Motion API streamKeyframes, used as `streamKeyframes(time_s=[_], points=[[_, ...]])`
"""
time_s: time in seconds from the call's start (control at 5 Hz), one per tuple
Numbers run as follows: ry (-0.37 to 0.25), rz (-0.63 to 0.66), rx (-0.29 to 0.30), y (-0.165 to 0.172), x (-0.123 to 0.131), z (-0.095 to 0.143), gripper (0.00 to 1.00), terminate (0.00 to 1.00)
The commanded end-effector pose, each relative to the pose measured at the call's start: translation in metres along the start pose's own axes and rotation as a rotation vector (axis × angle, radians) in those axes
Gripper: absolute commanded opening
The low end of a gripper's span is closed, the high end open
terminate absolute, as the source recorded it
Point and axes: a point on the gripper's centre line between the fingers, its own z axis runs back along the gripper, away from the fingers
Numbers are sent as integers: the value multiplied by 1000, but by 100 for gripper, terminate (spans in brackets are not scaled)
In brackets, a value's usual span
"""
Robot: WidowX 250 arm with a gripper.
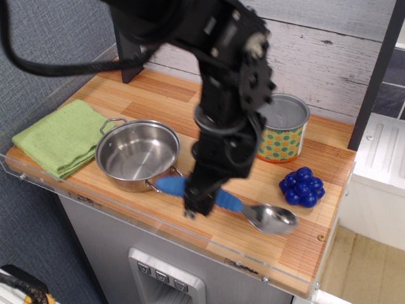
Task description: PICK UP THE SPOON AND PUT NEAR THE VESSEL
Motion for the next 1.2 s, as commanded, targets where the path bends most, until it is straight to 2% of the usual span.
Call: streamKeyframes(time_s=[0.0, 0.2, 0.4, 0.8, 1.0], points=[[55, 119, -24, 14, -76, 19, 0, 0], [107, 193, -46, 31, -111, 14, 0, 0], [132, 254, -56, 45, -137, 5, 0, 0], [195, 254, -69, 57, -153, -13, 0, 0], [189, 244, -71, 53, -155, -19, 0, 0]])
